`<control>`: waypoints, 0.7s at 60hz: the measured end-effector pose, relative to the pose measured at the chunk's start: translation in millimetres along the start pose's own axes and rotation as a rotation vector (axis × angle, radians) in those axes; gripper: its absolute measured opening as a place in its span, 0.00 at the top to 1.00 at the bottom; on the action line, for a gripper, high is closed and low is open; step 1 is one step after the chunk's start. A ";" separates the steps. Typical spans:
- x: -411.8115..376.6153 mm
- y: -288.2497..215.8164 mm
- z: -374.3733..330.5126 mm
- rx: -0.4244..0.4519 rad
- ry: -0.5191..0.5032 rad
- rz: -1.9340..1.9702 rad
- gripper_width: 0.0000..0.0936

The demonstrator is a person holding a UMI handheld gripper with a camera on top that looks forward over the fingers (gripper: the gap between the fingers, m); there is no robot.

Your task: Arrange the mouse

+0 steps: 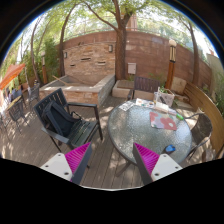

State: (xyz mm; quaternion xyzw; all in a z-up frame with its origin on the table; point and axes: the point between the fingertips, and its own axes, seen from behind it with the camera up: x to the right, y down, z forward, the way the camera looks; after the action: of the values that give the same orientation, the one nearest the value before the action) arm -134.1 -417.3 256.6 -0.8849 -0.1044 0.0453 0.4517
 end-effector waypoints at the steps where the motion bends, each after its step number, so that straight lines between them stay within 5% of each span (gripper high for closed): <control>1: 0.0 2.4 0.1 -0.003 0.001 0.004 0.10; 25: 130.9 133.8 53.5 -0.127 0.093 0.080 0.10; 42: 288.7 172.8 156.9 -0.093 0.196 0.116 0.08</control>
State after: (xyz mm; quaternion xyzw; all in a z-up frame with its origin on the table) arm 144.6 -326.7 28.7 -0.9096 -0.0103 -0.0202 0.4149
